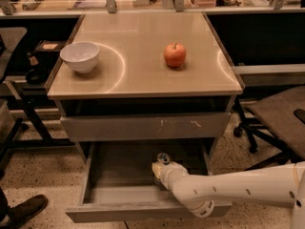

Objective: Place redbull can into middle drawer

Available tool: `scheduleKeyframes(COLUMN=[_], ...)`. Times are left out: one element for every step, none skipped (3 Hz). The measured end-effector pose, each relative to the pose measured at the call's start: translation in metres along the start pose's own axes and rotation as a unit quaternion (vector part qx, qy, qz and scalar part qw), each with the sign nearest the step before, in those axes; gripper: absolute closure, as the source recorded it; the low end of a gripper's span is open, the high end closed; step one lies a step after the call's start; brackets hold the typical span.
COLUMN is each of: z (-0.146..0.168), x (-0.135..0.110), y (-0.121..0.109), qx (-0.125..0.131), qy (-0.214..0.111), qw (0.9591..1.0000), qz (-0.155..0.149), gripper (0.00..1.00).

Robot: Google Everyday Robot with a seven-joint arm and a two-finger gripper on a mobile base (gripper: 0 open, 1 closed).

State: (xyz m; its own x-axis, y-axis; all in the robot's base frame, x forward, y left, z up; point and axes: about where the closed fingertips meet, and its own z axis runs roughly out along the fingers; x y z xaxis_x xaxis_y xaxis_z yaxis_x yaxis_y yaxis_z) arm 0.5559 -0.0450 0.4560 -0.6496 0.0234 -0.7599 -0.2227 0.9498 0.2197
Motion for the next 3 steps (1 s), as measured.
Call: scheduleKeyframes(z=[0.013, 0.03, 0.039], x=[-0.002, -0.007, -0.008], y=[0.0, 0.001, 0.001], qx=[0.012, 0.028, 0.044], qy=[-0.021, -0.05, -0.068], qw=[0.9997, 0.9983, 0.9967], qz=[0.009, 0.011, 0.004], gripper=[1.0, 1.0, 1.0])
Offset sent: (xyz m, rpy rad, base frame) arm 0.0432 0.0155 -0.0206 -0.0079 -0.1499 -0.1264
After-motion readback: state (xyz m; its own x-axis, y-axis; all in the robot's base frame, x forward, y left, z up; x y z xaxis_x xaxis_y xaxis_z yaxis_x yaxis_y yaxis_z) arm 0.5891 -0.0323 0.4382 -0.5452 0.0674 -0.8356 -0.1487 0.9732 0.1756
